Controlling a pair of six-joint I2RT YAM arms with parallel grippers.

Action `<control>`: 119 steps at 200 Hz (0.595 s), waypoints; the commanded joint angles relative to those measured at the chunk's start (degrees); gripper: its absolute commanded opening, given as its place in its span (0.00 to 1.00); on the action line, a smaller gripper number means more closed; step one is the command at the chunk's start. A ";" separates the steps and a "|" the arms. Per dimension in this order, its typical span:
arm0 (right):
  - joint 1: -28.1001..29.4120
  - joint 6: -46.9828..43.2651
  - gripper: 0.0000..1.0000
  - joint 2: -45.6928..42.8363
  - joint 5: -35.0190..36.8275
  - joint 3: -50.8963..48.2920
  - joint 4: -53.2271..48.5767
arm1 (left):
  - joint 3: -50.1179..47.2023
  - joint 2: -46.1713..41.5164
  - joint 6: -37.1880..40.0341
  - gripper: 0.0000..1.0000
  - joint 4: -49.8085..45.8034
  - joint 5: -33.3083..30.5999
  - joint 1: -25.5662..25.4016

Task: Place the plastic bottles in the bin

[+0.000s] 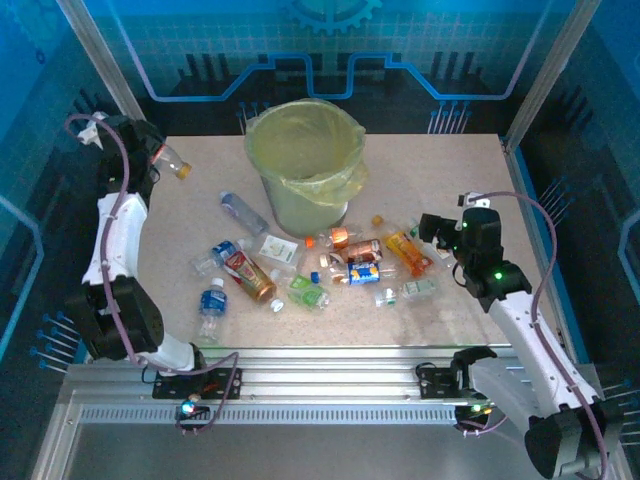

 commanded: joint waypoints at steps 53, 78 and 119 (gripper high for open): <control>0.75 5.79 1.00 -3.89 -0.01 0.79 -3.79 | 10.25 -7.77 9.56 0.15 9.78 0.56 -10.25; 0.73 6.87 1.00 -5.03 0.38 0.55 -5.41 | 13.34 -5.92 11.51 0.15 12.37 0.95 -14.87; 0.78 8.11 1.00 -6.63 1.43 1.13 -8.65 | 20.16 0.69 16.26 0.14 13.45 2.44 -23.86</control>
